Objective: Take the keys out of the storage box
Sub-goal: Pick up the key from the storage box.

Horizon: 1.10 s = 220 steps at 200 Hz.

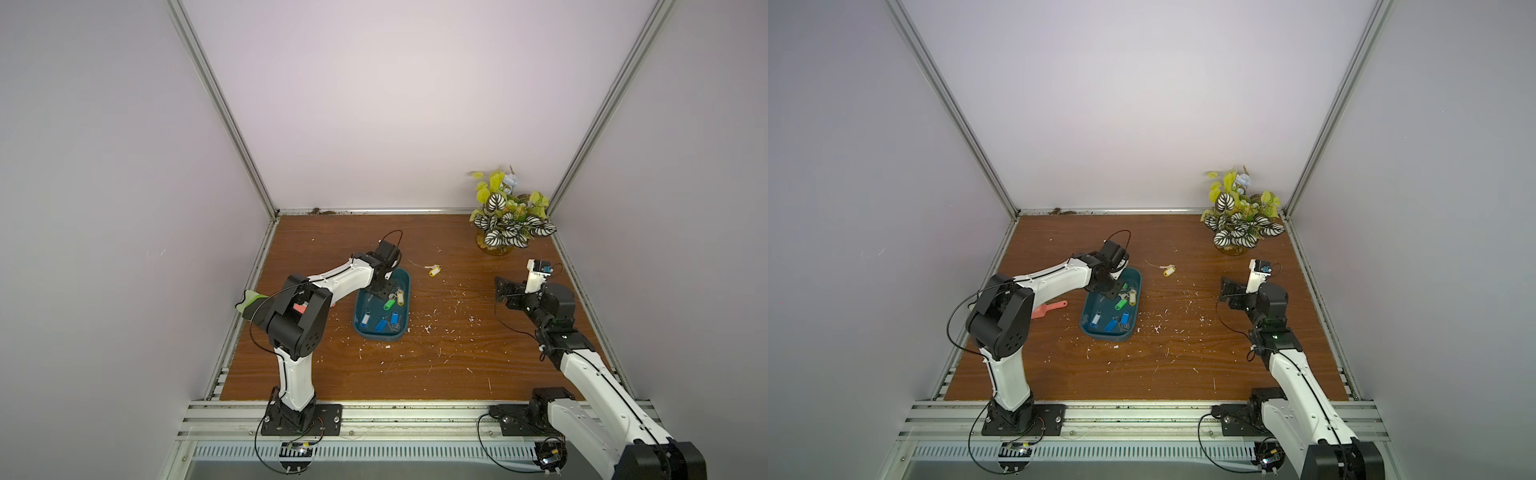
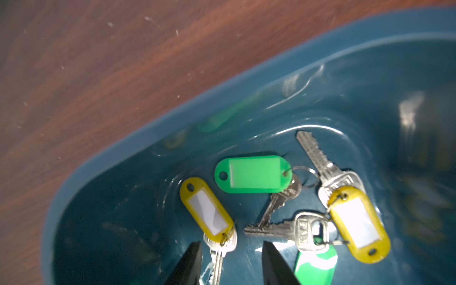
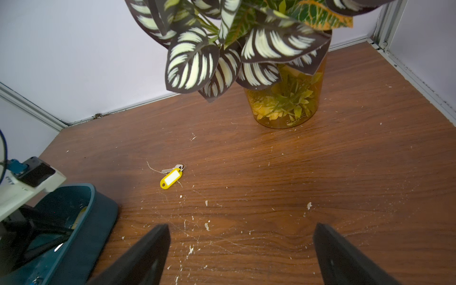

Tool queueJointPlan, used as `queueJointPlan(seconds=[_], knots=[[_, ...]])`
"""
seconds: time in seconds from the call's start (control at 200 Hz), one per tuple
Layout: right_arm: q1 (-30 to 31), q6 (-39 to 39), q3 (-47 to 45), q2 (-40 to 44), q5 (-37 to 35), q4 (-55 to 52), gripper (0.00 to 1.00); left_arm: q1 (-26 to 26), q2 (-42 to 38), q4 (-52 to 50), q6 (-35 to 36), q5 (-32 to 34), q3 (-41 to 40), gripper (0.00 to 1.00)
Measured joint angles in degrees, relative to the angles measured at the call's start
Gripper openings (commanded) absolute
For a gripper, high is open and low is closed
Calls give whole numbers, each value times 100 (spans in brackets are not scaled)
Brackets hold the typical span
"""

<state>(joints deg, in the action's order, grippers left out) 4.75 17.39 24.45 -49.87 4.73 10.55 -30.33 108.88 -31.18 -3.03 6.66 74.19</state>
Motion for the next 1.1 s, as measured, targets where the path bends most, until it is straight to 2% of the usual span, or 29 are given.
queueJointPlan(seconds=[0.56,0.901,1.101], knots=[[0,0,-20,2,0,-9,98,70,238,-35,28,4,101,21],[0,2,-66,0,-2,-9,98,76,273,-35,48,15,186,1],[0,0,-66,0,0,-9,98,76,160,-35,35,70,122,0]])
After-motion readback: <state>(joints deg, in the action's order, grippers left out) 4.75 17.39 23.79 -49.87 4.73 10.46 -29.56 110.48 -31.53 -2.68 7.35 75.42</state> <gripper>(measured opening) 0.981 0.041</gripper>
